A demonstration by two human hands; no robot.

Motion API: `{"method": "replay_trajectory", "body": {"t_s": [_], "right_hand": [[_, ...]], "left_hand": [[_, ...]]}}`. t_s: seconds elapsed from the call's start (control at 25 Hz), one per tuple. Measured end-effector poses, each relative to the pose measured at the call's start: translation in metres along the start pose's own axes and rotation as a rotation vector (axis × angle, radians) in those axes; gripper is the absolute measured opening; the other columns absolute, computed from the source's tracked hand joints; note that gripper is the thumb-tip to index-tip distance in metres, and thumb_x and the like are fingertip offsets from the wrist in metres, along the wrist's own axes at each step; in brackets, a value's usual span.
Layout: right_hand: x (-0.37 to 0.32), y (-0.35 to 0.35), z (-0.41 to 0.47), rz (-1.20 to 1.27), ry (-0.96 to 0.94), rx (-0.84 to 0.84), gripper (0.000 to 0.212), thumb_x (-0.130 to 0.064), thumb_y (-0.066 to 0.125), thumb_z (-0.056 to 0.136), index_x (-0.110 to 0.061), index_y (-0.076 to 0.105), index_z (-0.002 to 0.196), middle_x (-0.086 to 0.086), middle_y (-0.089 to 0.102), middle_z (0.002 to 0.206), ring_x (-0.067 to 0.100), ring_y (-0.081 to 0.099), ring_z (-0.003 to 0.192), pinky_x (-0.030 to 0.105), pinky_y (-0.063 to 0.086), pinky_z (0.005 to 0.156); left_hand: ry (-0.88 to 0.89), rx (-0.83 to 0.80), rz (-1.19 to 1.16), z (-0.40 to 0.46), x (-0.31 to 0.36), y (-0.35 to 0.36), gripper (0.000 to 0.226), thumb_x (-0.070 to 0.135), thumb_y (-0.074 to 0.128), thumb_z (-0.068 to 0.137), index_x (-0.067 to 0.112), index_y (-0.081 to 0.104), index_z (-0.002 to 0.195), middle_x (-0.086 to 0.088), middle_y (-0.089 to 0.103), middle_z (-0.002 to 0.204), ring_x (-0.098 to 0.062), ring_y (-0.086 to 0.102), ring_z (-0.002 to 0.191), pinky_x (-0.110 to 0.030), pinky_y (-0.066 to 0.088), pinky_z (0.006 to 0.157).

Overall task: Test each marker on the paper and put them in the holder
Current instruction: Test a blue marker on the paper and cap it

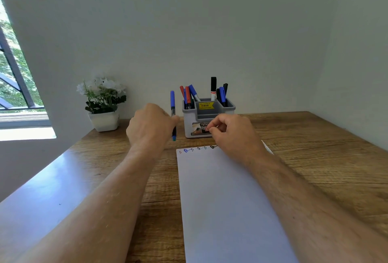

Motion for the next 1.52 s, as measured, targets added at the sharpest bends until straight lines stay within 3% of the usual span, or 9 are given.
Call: {"method": "replay_trajectory", "body": {"t_s": [0.16, 0.28, 0.44, 0.6, 0.76, 0.92, 1.12, 1.24, 1.52], "right_hand": [[-0.003, -0.003, 0.001, 0.043, -0.023, 0.028, 0.016, -0.019, 0.055, 0.097, -0.022, 0.070, 0.103, -0.012, 0.065, 0.083, 0.001, 0.062, 0.077, 0.008, 0.045, 0.061], [-0.002, -0.007, 0.001, 0.125, 0.000, 0.044, 0.027, -0.016, 0.043, 0.102, -0.018, 0.066, 0.116, -0.001, 0.070, 0.096, 0.011, 0.065, 0.087, 0.027, 0.057, 0.076], [0.004, -0.014, 0.002, 0.374, 0.106, 0.091, 0.033, -0.029, 0.037, 0.105, -0.022, 0.065, 0.120, -0.005, 0.069, 0.085, 0.006, 0.065, 0.064, 0.025, 0.055, 0.056], [0.007, -0.016, 0.001, 0.585, 0.214, 0.077, 0.034, -0.037, 0.035, 0.105, -0.028, 0.068, 0.110, -0.006, 0.073, 0.084, 0.011, 0.071, 0.061, 0.030, 0.056, 0.048], [0.004, -0.016, 0.000, 0.727, 0.234, 0.027, 0.036, -0.047, 0.042, 0.100, -0.031, 0.074, 0.100, -0.003, 0.076, 0.085, 0.017, 0.074, 0.073, 0.039, 0.061, 0.057], [0.005, -0.015, 0.003, 0.694, 0.206, 0.052, 0.030, -0.039, 0.053, 0.098, -0.021, 0.076, 0.100, 0.000, 0.076, 0.091, 0.016, 0.073, 0.083, 0.038, 0.062, 0.070], [0.004, -0.020, 0.001, 0.379, 0.085, 0.065, 0.021, -0.025, 0.055, 0.099, -0.020, 0.074, 0.090, 0.002, 0.067, 0.068, 0.002, 0.052, 0.047, 0.019, 0.044, 0.046], [-0.001, -0.010, -0.002, 0.187, 0.005, -0.018, 0.025, -0.025, 0.057, 0.097, -0.029, 0.069, 0.076, -0.005, 0.056, 0.057, 0.006, 0.045, 0.048, 0.024, 0.036, 0.049], [-0.003, -0.010, 0.003, 0.099, -0.059, -0.032, 0.025, -0.039, 0.058, 0.096, -0.023, 0.078, 0.096, -0.005, 0.063, 0.057, 0.004, 0.048, 0.046, 0.016, 0.036, 0.042]], "left_hand": [[0.074, 0.018, -0.351, -0.018, 0.029, -0.004, 0.027, 0.055, 0.071, 0.079, 0.029, 0.072, 0.074, 0.013, 0.068, 0.064, -0.004, 0.064, 0.061, -0.025, 0.051, 0.054], [0.085, -0.029, -0.535, -0.026, 0.039, 0.003, 0.025, 0.050, 0.069, 0.082, 0.027, 0.074, 0.074, 0.011, 0.071, 0.067, -0.003, 0.067, 0.066, -0.026, 0.052, 0.059], [0.101, -0.210, -0.773, -0.035, 0.054, 0.022, 0.022, 0.040, 0.064, 0.089, 0.026, 0.076, 0.077, 0.009, 0.074, 0.071, -0.006, 0.069, 0.070, -0.027, 0.055, 0.067], [0.200, -0.336, -0.768, -0.045, 0.068, 0.034, 0.022, 0.032, 0.059, 0.093, 0.026, 0.076, 0.081, 0.009, 0.075, 0.072, -0.005, 0.071, 0.069, -0.027, 0.055, 0.068], [0.331, -0.461, -0.709, -0.056, 0.081, 0.044, 0.023, 0.024, 0.054, 0.098, 0.024, 0.076, 0.090, 0.009, 0.076, 0.082, -0.004, 0.072, 0.080, -0.020, 0.055, 0.073], [0.349, -0.487, -0.702, -0.059, 0.083, 0.049, 0.021, 0.027, 0.057, 0.097, 0.021, 0.077, 0.097, 0.008, 0.077, 0.083, -0.002, 0.072, 0.080, -0.023, 0.057, 0.075], [0.211, -0.153, -0.720, -0.039, 0.059, 0.023, 0.020, 0.047, 0.067, 0.086, 0.030, 0.074, 0.079, 0.011, 0.073, 0.071, 0.002, 0.064, 0.062, -0.020, 0.050, 0.059], [0.103, -0.205, -0.821, -0.035, 0.050, 0.029, 0.023, 0.045, 0.066, 0.088, 0.024, 0.074, 0.086, 0.004, 0.074, 0.072, -0.006, 0.067, 0.062, -0.023, 0.055, 0.058], [-0.055, -0.295, -0.952, -0.032, 0.037, 0.041, 0.020, 0.035, 0.072, 0.085, 0.016, 0.074, 0.089, -0.003, 0.076, 0.074, -0.014, 0.070, 0.065, -0.027, 0.057, 0.063]]}}
Point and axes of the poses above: each hand's wrist, its own z-axis towards the middle knuckle, its own y-axis out of the palm, x = y × z, the point moved 9 cm from there along z, towards the middle knuckle
